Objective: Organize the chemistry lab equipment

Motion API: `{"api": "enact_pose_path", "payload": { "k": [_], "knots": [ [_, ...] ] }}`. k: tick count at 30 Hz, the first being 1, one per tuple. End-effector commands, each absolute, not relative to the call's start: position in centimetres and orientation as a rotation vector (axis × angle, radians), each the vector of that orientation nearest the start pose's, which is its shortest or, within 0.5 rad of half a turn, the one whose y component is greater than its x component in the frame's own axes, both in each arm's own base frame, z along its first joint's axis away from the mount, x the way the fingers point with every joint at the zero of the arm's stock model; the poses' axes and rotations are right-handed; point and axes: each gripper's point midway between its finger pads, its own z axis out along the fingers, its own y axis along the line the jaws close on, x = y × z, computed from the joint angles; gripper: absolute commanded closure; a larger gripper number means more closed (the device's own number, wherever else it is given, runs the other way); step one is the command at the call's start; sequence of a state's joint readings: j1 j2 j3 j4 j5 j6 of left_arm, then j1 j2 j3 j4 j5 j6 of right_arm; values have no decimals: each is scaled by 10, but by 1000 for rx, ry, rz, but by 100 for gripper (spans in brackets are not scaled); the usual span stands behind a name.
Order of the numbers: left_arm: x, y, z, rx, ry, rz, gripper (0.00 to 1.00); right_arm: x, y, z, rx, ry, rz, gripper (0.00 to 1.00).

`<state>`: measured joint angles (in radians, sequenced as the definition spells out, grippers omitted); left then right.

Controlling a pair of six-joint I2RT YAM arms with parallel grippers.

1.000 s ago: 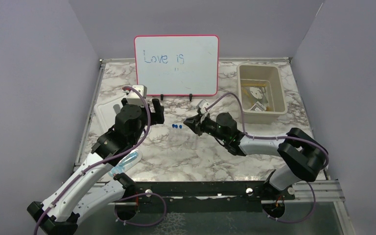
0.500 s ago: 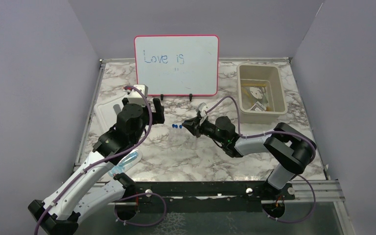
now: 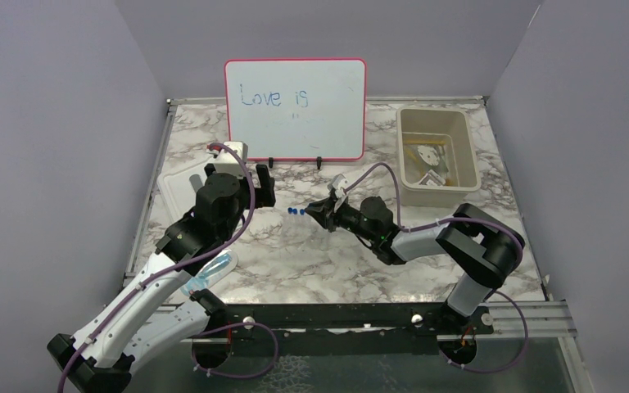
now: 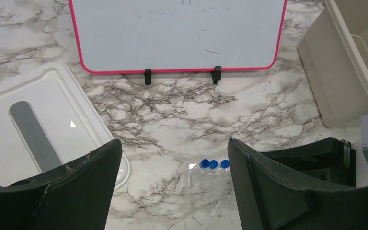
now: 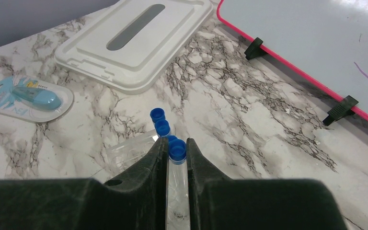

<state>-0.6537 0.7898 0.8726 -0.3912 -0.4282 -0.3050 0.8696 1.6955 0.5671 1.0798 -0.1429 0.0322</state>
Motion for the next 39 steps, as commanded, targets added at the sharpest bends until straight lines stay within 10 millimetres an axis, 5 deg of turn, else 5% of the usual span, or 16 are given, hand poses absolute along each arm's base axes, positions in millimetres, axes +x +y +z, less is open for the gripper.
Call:
{"api": "enact_pose_path", "payload": {
  "k": [1, 39],
  "knots": [
    [269, -124, 269, 25, 1853, -249, 17, 275, 367, 128, -783, 1455, 789, 81],
    [267, -123, 271, 26, 1846, -261, 16, 279, 370, 98, -818, 1525, 748, 75]
  ]
}}
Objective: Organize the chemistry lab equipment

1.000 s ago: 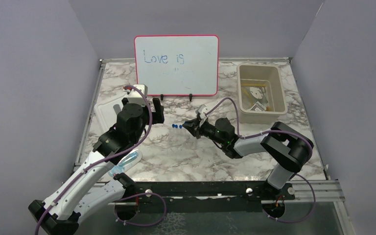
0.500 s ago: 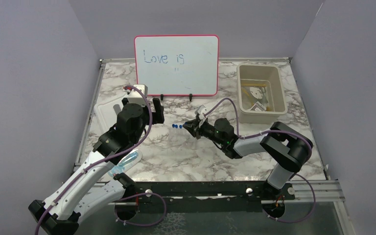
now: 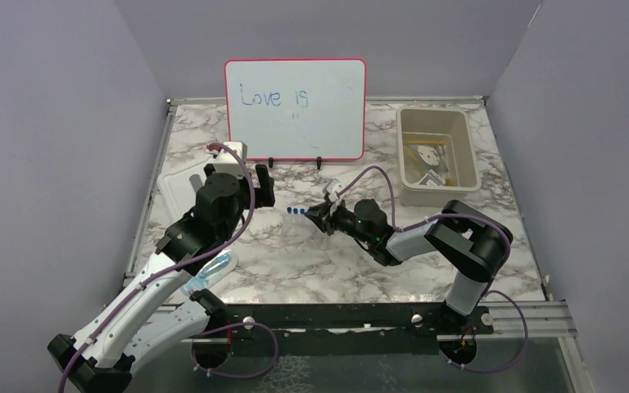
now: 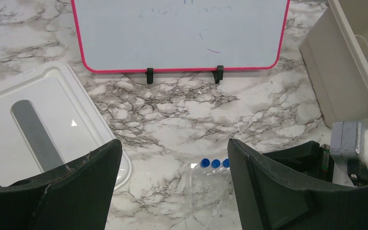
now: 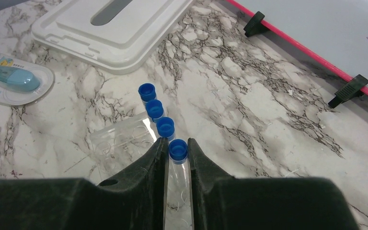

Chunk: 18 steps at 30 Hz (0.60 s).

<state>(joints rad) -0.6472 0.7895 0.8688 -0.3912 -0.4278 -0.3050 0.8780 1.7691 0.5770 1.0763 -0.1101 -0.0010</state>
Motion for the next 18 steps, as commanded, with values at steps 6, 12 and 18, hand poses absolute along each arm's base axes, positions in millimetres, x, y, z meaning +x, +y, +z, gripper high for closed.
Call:
{"api": "enact_pose_path", "payload": {
  "k": [6, 12, 18],
  "knots": [
    [267, -123, 271, 27, 1846, -261, 16, 277, 368, 105, -765, 1548, 776, 58],
    [268, -124, 270, 30, 1851, -262, 16, 275, 364, 139, -708, 1520, 807, 44],
    [271, -125, 262, 24, 1880, -247, 13, 272, 350, 169, -616, 1532, 817, 42]
  ]
}}
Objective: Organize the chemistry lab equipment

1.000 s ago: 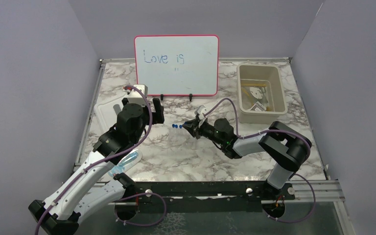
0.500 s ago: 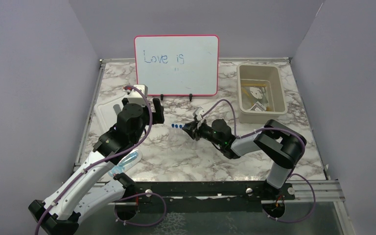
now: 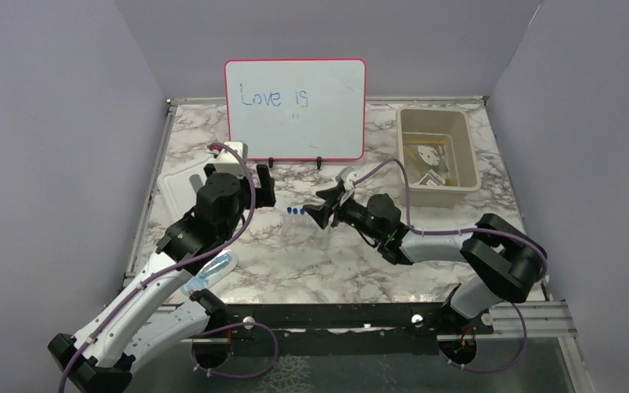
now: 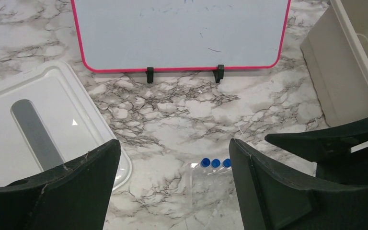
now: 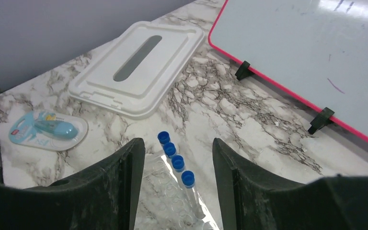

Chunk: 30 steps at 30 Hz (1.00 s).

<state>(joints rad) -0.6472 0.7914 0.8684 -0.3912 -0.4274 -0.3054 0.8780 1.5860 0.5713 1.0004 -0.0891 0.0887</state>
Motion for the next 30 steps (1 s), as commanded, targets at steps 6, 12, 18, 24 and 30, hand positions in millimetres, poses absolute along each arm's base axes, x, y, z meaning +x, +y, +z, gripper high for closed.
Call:
{"api": "enact_pose_path", "payload": {
  "k": [6, 12, 18, 24, 30],
  "knots": [
    [280, -128, 231, -26, 2025, -193, 6, 282, 327, 177, -408, 1742, 753, 44],
    [297, -119, 174, -131, 2261, -177, 20, 275, 301, 174, -238, 1886, 722, 46],
    [324, -87, 136, -311, 2388, -142, 35, 257, 295, 176, -237, 1917, 784, 54],
    [363, -71, 101, -397, 2501, -95, 54, 251, 307, 175, -293, 1950, 827, 60],
    [398, -47, 71, -479, 2582, -41, 53, 246, 323, 161, -337, 1981, 898, 61]
  ]
}}
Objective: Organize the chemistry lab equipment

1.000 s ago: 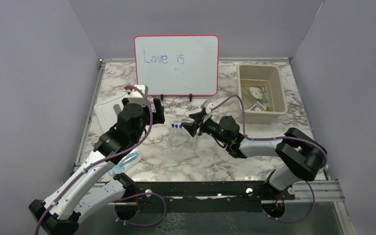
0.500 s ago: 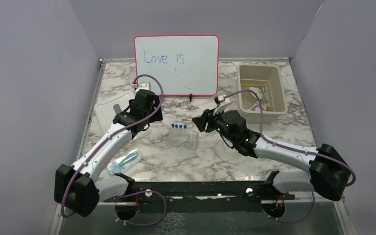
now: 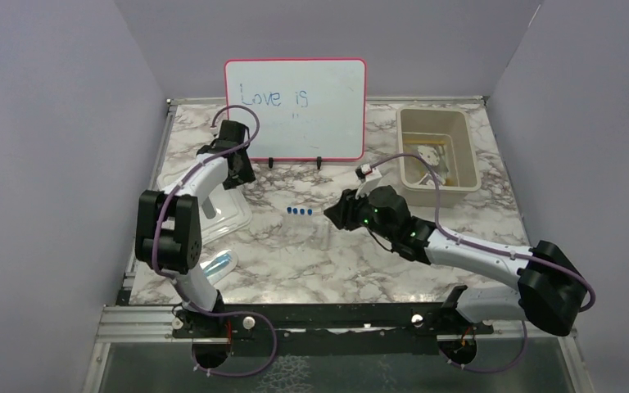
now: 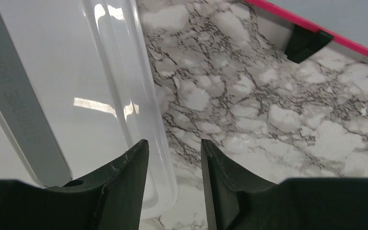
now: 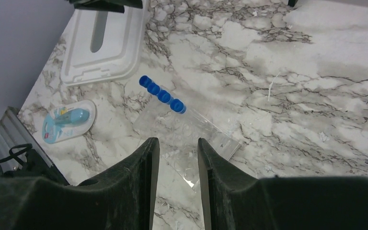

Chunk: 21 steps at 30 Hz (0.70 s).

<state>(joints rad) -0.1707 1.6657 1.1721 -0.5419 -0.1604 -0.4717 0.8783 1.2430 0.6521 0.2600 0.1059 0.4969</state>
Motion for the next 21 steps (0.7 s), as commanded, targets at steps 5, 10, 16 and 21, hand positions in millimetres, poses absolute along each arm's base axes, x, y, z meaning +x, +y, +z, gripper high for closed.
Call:
{"api": "enact_pose_path", "payload": {
  "k": [5, 10, 16, 21],
  "knots": [
    [404, -42, 47, -497, 2647, -20, 52, 245, 331, 153, -362, 2002, 918, 61],
    [396, -33, 29, -511, 2691, 63, 49, 245, 331, 147, -369, 2013, 909, 61],
    [390, -35, 16, -520, 2734, 66, 55, 247, 333, 143, -372, 2014, 906, 61],
    [385, -38, 10, -509, 2768, 47, 75, 244, 339, 145, -415, 2029, 926, 61]
  ]
}}
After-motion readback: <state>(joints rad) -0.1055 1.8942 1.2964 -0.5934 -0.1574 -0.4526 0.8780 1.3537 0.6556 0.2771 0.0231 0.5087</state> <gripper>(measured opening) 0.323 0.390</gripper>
